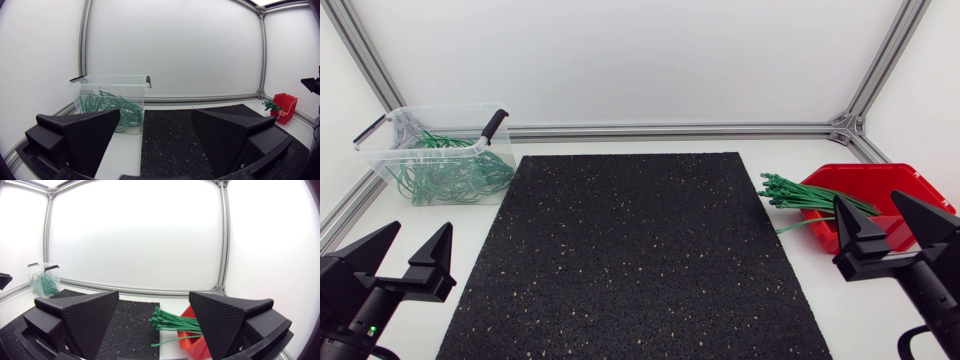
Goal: Take a green cable tie from the red box, thread the tail through the head to close it, then place it in the transparent bin on the left.
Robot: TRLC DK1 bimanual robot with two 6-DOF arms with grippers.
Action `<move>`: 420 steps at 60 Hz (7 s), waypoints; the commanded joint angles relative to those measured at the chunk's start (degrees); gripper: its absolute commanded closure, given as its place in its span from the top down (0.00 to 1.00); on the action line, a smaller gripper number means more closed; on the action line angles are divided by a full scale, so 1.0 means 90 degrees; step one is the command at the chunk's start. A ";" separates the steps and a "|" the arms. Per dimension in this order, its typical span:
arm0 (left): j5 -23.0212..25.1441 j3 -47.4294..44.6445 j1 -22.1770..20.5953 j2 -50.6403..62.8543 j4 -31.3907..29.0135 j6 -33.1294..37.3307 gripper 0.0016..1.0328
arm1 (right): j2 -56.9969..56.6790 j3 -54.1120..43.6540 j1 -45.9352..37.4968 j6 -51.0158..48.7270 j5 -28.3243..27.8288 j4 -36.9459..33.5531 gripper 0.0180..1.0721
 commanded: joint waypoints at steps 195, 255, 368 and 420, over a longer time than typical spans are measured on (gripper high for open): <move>0.0035 -0.0242 -0.0008 0.0084 -0.0179 -0.0139 0.96 | 0.8790 0.3376 -0.1280 -1.0986 -0.0108 -0.1422 0.34; 0.0045 -0.0242 -0.0047 0.0152 -0.0179 -0.0139 0.96 | 0.7413 0.3210 -0.0831 -1.0674 0.0215 -0.1392 0.06; 0.0084 -0.0242 -0.0018 0.0172 -0.0179 -0.0217 0.96 | 0.9249 0.6785 0.1278 -0.4209 -0.6152 -0.8209 0.05; 0.3912 0.1897 0.1222 0.2232 -0.0902 -0.1662 0.93 | 0.8556 0.5447 0.2255 -0.2051 -0.7276 -0.4752 0.06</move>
